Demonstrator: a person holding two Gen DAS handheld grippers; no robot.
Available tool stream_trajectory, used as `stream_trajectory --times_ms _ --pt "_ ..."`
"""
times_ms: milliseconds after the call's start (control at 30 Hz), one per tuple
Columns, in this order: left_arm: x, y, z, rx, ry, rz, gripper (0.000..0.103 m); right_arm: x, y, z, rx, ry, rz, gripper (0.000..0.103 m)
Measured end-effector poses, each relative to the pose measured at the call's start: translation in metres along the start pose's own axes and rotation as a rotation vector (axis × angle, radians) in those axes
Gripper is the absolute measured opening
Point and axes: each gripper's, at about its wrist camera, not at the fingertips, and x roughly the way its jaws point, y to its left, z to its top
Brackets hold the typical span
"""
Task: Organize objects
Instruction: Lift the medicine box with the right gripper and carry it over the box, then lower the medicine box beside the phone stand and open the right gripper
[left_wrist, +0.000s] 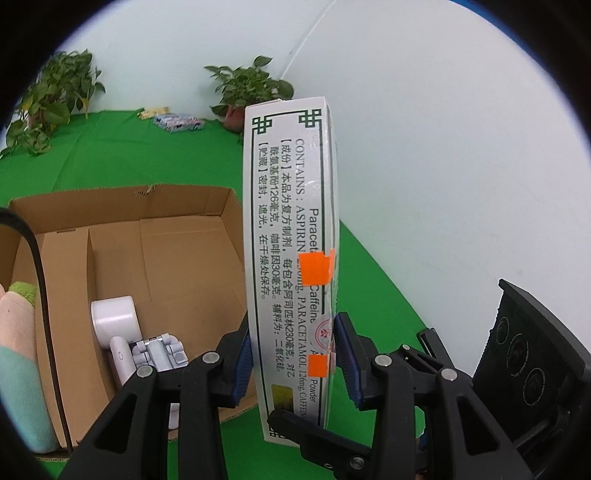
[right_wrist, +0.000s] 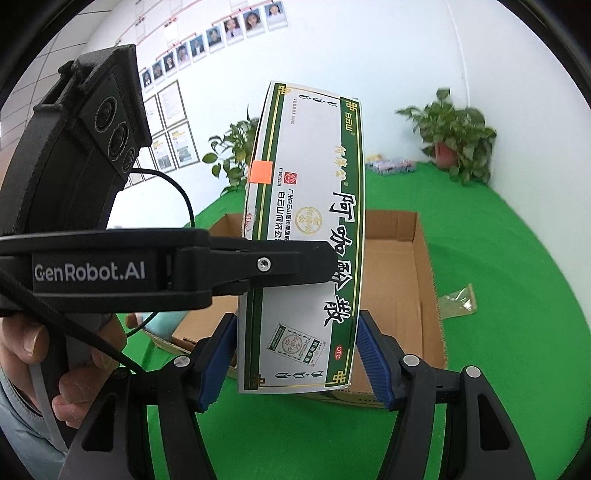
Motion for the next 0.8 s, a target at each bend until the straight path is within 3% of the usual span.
stream_trajectory --times_ms 333,567,800 --pt "0.068 0.053 -0.001 -0.157 0.149 -0.003 0.038 0.061 -0.025 -0.009 0.092 0.148 0.024 0.062" --pt "0.086 0.068 -0.003 -0.189 0.177 -0.022 0.033 0.091 -0.054 -0.017 0.162 0.203 0.106 0.063" --pt "0.103 0.085 -0.005 -0.217 0.217 -0.012 0.034 0.13 -0.071 -0.012 0.161 0.25 0.113 0.062"
